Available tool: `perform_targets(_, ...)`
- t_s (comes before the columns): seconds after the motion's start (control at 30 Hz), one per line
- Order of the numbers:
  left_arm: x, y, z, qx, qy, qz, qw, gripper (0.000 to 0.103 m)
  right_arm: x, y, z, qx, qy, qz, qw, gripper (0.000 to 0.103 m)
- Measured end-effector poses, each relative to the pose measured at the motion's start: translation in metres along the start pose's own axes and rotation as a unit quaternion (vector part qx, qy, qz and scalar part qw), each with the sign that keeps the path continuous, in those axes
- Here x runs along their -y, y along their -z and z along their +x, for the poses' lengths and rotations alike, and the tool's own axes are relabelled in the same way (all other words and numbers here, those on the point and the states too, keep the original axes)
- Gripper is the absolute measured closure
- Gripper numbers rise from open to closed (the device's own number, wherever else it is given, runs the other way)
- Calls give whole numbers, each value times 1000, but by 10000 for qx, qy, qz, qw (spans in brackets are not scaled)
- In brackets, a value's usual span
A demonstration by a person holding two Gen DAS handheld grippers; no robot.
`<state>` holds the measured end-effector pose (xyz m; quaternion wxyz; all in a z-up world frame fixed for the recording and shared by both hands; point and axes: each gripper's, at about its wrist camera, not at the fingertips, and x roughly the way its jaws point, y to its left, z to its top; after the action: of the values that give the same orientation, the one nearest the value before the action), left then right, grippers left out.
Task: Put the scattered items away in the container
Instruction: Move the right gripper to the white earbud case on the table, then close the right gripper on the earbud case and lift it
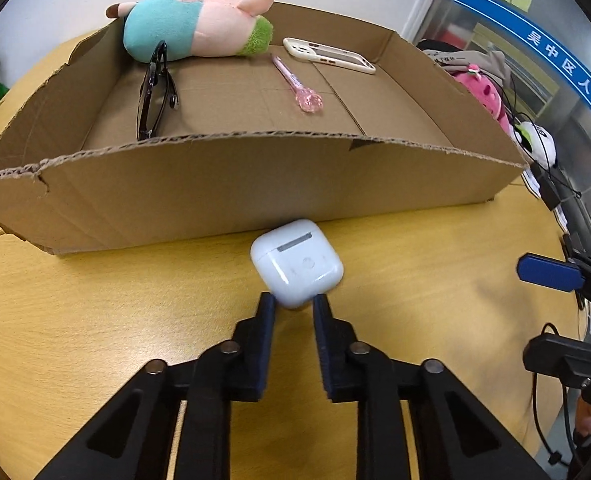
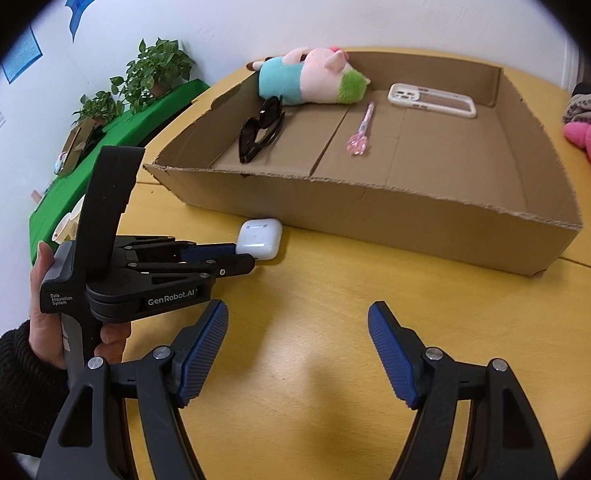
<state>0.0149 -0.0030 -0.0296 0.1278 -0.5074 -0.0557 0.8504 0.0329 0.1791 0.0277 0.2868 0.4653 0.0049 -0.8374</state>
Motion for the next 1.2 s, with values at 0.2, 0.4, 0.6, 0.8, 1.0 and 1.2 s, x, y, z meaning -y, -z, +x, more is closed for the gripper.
perform_targets(0.2, -13, -3, -8, 164, 83, -126, 9998, 28, -3, -14, 21, -96, -172, 70, 9998, 31)
perform_targets(0.4, -36, -8, -25, 288, 539, -444, 9971, 26, -8, -26, 57, -141, -238, 95, 9996, 31)
perform_targets(0.6, -62, -11, -36, 187, 780, -457, 9957, 26, -25, -30, 91, -313, -203, -209, 9991, 34)
perform_targets(0.8, -60, -18, -29, 2, 1045, -297, 9941, 26, -45, -32, 110, -233, 44, -567, 9981, 60)
perform_targets(1.0, -35, -25, -6, -537, 1322, 417, 9889, 26, -43, -18, 102, -190, -114, -737, 9970, 61)
perform_targets(1.2, 0, -21, 6, -1094, 1657, 1217, 9725, 45, -39, 4, 81, -119, -348, -878, 9955, 61)
